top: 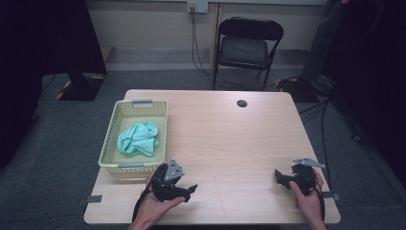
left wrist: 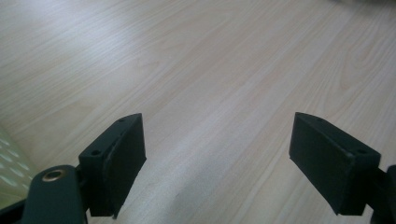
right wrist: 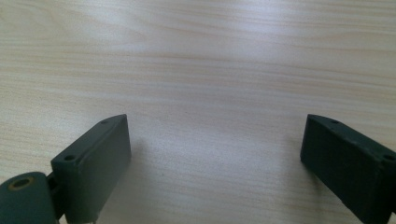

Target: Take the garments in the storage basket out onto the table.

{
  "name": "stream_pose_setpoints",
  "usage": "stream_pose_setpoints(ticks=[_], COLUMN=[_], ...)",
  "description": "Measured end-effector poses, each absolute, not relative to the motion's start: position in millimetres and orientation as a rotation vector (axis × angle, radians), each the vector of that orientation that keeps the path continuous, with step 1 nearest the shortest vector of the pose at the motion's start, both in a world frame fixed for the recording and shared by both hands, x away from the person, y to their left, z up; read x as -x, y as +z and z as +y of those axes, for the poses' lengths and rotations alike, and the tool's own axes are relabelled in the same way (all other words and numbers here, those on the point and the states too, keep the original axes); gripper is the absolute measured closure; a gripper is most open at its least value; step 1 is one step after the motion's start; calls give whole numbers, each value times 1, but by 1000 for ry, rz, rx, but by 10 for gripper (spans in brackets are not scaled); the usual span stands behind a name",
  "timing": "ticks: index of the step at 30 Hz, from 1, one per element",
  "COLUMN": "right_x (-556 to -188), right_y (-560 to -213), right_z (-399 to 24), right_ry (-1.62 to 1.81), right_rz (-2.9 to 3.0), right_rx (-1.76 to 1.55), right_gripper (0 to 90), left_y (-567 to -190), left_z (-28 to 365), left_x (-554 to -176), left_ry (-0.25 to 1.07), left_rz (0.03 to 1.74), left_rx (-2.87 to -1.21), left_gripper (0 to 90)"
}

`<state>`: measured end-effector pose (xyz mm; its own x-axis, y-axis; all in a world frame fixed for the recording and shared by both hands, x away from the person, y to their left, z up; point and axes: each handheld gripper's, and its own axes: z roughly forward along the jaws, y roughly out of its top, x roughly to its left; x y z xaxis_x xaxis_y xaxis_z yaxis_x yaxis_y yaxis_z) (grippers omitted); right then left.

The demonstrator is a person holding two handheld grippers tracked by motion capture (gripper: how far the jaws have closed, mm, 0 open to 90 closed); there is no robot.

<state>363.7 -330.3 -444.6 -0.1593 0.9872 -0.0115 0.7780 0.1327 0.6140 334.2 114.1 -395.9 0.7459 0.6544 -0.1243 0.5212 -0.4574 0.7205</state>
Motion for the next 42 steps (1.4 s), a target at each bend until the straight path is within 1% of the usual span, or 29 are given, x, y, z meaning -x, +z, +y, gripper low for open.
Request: stream_pose_setpoints(ticks=[7,10,12,15,20,22,25,29,33,36,42], right_x=[-364,-364,-364,-364,-364,-364,-364,-364,-364,-364,-364], right_y=[-445,-445,-445,-445,-445,-445,-445,-445,-445,-445,-445], right_z=[-330,-330,-330,-330,-330,-330,-330,-330,-330,-330,-330], right_ry=[676,675,675,676,676,675,676,676,676,676,676], right_rz=[2001,2001,2001,2001,2001,2001,2001,2001,2001,2001,2001], right_rx=[-1697,-1697,-1697,-1697,-1697,-1697,-1697,-1697,-1697,-1697,-1697], right_gripper=[75,75,75,75,75,75,75,75,75,75,75], left_y=[-385,-379,-375,-369,-364,-363,-360,-356,-353,-353,-347], left_z=[121,122,124,132,143,146,150,154,160,167,181], left_x=[-333,-332,-332,-335,-340,-341,-343,-347,-349,-353,-360], left_ry=[247,254,274,295,298,298,317,386,416,403,436], left_rz=[870,863,854,867,889,891,896,906,913,938,974], left_rx=[-2135,-2149,-2148,-2133,-2108,-2101,-2101,-2117,-2120,-2106,-2076], left_gripper=[175,144,154,145,142,128,131,124,136,137,139])
